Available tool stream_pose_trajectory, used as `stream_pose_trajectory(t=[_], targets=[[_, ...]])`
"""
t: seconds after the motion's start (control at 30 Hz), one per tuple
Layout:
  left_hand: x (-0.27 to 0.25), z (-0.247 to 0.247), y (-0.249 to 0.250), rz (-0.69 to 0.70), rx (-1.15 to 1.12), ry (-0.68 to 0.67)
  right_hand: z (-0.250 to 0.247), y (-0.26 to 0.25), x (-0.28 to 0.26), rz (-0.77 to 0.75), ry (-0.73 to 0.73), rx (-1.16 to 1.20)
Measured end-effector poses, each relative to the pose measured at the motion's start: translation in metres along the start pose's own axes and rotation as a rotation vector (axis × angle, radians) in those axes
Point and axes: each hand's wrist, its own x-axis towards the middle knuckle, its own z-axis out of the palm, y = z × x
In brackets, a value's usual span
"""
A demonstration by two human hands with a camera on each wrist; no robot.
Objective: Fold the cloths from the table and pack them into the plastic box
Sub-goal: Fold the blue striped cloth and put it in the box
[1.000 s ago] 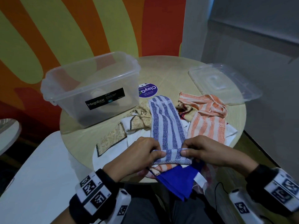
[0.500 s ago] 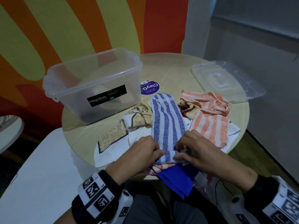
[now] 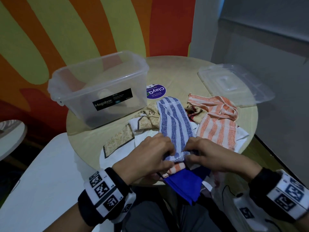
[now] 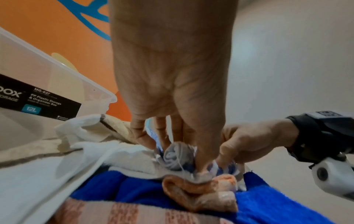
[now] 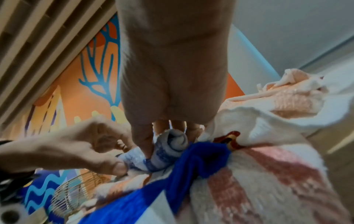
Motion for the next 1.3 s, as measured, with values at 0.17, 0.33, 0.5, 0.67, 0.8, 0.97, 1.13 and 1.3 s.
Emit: stream_pose_trajectory(t=[0.17, 0.33, 0.5, 0.67, 0.8, 0.97, 1.13, 1.3], targets=[[0.005, 0.007, -0.007, -0.075, -0.119, 0.07, -0.007, 0.002, 0.006, 0.033, 0.047, 0.104], [0.014, 0.006, -0.02, -0.154, -0.288, 0.111, 0.001, 0.006, 0.005, -0.014, 0.218, 0.031], [0.02, -0.005, -0.019, -0.169, -0.29, 0.127, -0.006, 0.013, 0.014, 0.038, 0.274, 0.137], [0.024, -0.011, -0.008, -0.077, -0.029, 0.089, -0.01, 0.012, 0.026, 0.11, 0.249, 0.232], [0.027, -0.004, -0.006, -0.026, 0.129, 0.064, -0.015, 0.007, 0.027, 0.148, 0.238, 0.3], [0.037, -0.008, -0.019, -0.114, -0.069, 0.052, -0.022, -0.001, 0.019, 0.02, 0.206, -0.003], [0.035, -0.026, -0.02, -0.149, -0.316, 0.082, -0.028, 0.001, 0.018, -0.039, 0.187, -0.143], [0.018, -0.037, -0.013, -0.18, -0.393, 0.075, -0.053, -0.008, 0.004, -0.024, 0.13, 0.035]])
